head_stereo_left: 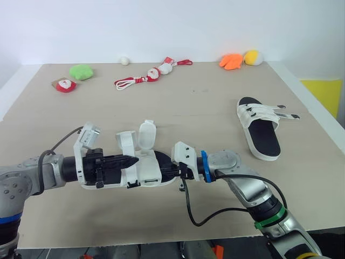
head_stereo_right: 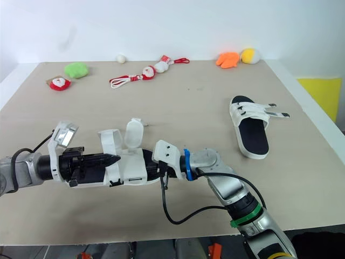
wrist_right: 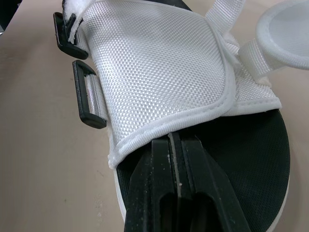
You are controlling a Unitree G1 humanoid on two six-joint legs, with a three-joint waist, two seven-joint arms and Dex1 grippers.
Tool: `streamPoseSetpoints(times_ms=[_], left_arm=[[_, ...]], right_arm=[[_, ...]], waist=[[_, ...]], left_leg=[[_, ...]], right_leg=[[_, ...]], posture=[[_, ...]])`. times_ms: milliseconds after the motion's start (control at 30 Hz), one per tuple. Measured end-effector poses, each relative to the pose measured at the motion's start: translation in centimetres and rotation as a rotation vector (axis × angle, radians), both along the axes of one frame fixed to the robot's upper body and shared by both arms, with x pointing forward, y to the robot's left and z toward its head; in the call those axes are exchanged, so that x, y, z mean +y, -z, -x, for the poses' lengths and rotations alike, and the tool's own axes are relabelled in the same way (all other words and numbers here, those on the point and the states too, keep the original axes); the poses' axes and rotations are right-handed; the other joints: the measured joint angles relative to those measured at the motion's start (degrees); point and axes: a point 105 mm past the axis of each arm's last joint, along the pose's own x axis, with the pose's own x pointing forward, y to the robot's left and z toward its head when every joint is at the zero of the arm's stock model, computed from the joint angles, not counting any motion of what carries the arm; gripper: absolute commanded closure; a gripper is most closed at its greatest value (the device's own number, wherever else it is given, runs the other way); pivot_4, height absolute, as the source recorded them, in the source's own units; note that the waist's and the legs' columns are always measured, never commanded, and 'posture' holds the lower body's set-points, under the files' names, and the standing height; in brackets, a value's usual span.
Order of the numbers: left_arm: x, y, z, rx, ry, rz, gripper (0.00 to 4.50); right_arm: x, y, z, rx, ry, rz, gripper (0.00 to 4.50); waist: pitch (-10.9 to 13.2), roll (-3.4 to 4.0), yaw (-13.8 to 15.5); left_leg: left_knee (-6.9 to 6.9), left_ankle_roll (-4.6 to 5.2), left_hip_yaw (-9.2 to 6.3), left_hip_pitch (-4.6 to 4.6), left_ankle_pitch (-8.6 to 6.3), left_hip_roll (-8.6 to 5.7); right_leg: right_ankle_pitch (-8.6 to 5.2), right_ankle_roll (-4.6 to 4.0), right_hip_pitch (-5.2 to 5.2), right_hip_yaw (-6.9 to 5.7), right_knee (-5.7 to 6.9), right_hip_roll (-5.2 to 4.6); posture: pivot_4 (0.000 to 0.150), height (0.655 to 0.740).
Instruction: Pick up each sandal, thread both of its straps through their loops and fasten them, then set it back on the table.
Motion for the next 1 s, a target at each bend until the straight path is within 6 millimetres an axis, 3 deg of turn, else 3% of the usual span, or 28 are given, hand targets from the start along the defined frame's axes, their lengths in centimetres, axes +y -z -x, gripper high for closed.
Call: streamPoseSetpoints(times_ms=[333,1000], left_arm=[[-0.3,0.2,0.1,0.001,-0.019,-0.002,4.44],[-0.5,3.1,1.4,0.022,-0.032,-0.070,4.44]], right_arm=[[0.1,0.0,0.0,-0.001,0.003,-0.005,4.50],[0.3,0.1,0.1,0.012,0.002,-0.008,4.50]], waist=[[0.0,0.00,0.0],[0.0,0.00,0.0]], left_leg=[[0.00,0.00,0.00,0.00,0.00,0.02],[0.01,-0.01,0.04,-0.01,0.00,0.06]], right_leg=[[0.02,-0.04,0.00,0.00,0.00,0.02],[0.04,-0.17,-0.05,0.00,0.00,0.06]], posture=[[0.150,0.7400],[0.150,0.7400]])
